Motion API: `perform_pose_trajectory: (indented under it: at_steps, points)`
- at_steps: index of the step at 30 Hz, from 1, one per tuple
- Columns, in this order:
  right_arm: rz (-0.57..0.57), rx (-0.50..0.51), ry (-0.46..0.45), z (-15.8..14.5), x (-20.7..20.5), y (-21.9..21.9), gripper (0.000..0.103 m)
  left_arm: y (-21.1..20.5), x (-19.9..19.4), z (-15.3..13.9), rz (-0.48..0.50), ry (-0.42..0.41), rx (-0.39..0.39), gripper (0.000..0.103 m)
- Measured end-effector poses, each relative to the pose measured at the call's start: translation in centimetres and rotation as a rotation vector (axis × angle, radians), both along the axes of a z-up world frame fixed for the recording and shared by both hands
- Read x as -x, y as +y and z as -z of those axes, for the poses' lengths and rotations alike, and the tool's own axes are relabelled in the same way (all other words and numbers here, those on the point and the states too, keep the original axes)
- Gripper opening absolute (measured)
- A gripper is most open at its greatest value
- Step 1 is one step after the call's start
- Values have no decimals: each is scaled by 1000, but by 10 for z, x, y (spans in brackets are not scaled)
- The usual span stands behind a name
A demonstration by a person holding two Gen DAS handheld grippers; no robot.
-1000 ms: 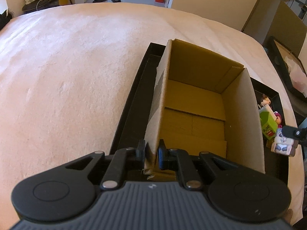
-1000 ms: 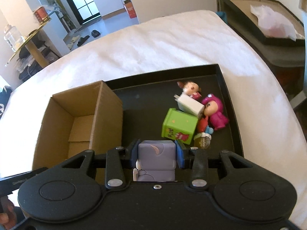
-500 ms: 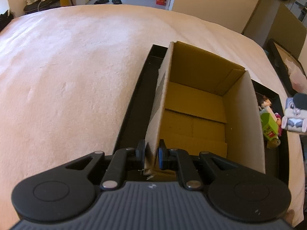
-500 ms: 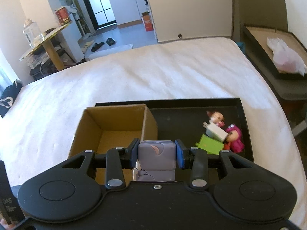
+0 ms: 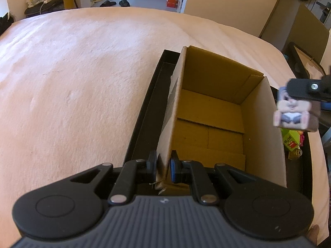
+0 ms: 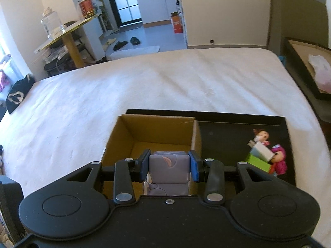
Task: Organize rigid objects
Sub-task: 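Carry the lavender sofa figure into the box and open the right gripper, then move the right gripper to the blue-red figurine and close on it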
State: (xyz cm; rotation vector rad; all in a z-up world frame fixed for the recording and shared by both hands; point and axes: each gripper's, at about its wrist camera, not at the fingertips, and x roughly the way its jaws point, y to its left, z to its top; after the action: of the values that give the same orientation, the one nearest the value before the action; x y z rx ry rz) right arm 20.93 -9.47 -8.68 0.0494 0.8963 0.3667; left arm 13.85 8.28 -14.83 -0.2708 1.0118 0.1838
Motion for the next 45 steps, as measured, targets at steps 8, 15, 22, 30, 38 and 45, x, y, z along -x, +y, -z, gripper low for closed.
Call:
perform_pose_trajectory:
  at_steps: [8, 15, 22, 30, 38, 45]
  points:
    - [-46, 1, 35, 8, -4, 28, 38, 2, 0, 1, 1, -5, 12, 12]
    - [-55, -28, 75, 16, -13, 45, 39, 4, -1, 1, -3, -6, 26, 12]
    - [-43, -130, 95, 12, -22, 42, 44, 5, -1, 2, -10, -3, 20, 11]
    - [-30, -114, 103, 9, -14, 17, 44, 3, -3, 3, -7, 10, 26, 12]
    - [-21, -107, 116, 9, -5, -16, 46, -1, -4, 1, -1, 21, 0, 13]
    - [9, -110, 117, 12, -4, -50, 46, -8, -4, -7, 21, 14, -41, 15]
